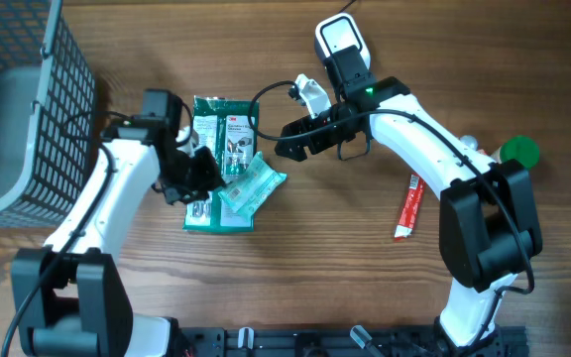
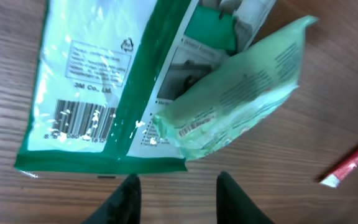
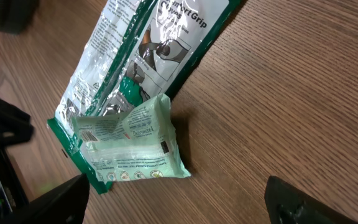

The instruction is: Scan the item barcode

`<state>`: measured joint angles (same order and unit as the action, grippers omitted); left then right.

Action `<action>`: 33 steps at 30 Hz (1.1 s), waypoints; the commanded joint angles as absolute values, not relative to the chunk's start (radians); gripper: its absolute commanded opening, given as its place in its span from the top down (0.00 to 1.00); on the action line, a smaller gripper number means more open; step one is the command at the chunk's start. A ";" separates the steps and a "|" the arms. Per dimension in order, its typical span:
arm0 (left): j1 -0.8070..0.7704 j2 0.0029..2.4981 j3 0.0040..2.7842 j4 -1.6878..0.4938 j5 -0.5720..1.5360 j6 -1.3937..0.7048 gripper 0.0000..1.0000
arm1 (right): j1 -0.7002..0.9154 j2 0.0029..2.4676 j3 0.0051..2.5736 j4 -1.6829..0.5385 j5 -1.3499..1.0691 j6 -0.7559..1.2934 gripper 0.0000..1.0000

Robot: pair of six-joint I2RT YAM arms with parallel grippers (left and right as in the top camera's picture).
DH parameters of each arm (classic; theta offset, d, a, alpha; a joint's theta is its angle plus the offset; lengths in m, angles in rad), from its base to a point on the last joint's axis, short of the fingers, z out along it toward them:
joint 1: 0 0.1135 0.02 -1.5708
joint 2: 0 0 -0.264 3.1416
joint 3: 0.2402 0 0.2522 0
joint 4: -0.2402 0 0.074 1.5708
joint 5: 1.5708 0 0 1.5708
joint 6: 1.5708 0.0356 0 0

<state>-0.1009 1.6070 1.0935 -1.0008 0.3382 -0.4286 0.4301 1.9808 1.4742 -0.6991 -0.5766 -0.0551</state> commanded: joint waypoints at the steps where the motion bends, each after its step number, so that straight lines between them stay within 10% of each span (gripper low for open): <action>1: -0.147 1.611 1.052 -0.955 0.308 -0.506 0.66 | 0.432 2.006 1.464 -0.696 -0.605 -0.075 0.09; 33: -0.268 1.819 1.019 -0.765 0.141 -0.645 0.79 | 0.435 2.006 1.219 -0.359 -0.787 0.067 0.12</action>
